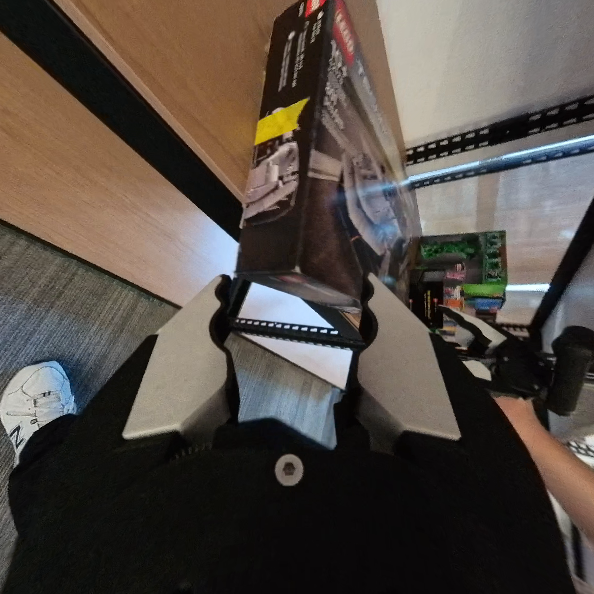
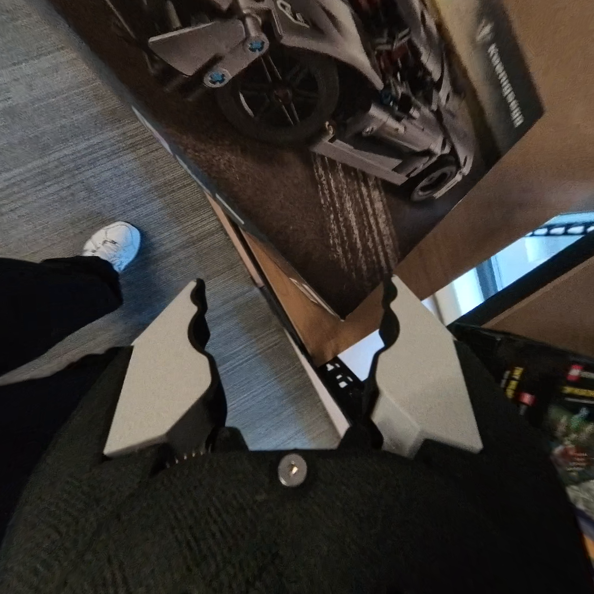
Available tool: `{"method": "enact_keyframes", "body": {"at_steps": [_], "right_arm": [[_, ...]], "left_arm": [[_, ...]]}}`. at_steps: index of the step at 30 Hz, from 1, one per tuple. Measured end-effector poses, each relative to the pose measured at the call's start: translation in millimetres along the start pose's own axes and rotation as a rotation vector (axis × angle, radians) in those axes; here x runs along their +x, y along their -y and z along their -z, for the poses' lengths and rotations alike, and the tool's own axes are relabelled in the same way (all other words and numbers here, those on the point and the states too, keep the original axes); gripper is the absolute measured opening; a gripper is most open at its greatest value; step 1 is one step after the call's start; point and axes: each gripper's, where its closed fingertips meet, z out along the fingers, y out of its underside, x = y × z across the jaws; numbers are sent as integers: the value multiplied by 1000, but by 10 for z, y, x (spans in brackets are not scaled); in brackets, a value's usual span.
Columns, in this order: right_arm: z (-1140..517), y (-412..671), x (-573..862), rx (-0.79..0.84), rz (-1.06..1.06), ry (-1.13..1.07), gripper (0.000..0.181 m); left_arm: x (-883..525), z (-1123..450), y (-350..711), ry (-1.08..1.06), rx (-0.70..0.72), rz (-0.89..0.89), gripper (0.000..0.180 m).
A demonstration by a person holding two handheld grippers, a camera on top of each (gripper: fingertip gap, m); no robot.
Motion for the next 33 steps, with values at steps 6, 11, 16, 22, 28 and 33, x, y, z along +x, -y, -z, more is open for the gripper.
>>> {"method": "enact_keyframes", "body": {"at_steps": [6, 11, 16, 22, 28, 33], "right_arm": [[-217, -143, -65, -143, -51, 33, 109], [-275, -144, -3, -224, -204, 16, 106], [-219, -189, 108, -327, -124, -7, 106], [-205, -124, -31, -344, -117, 35, 106], [-221, 326, -397, -207, 4, 46, 108], [-151, 952, -702, 8, 136, -60, 119]], "left_arm": [[-138, -423, 44, -177, -154, 76, 99], [-65, -683, -78, -298, -261, 101, 106], [47, -805, -139, -391, -306, 158, 100], [63, -830, -212, -374, -408, 140, 84], [335, -674, -184, -293, -472, 70, 83], [824, -503, -117, -162, -482, -18, 84]]}}
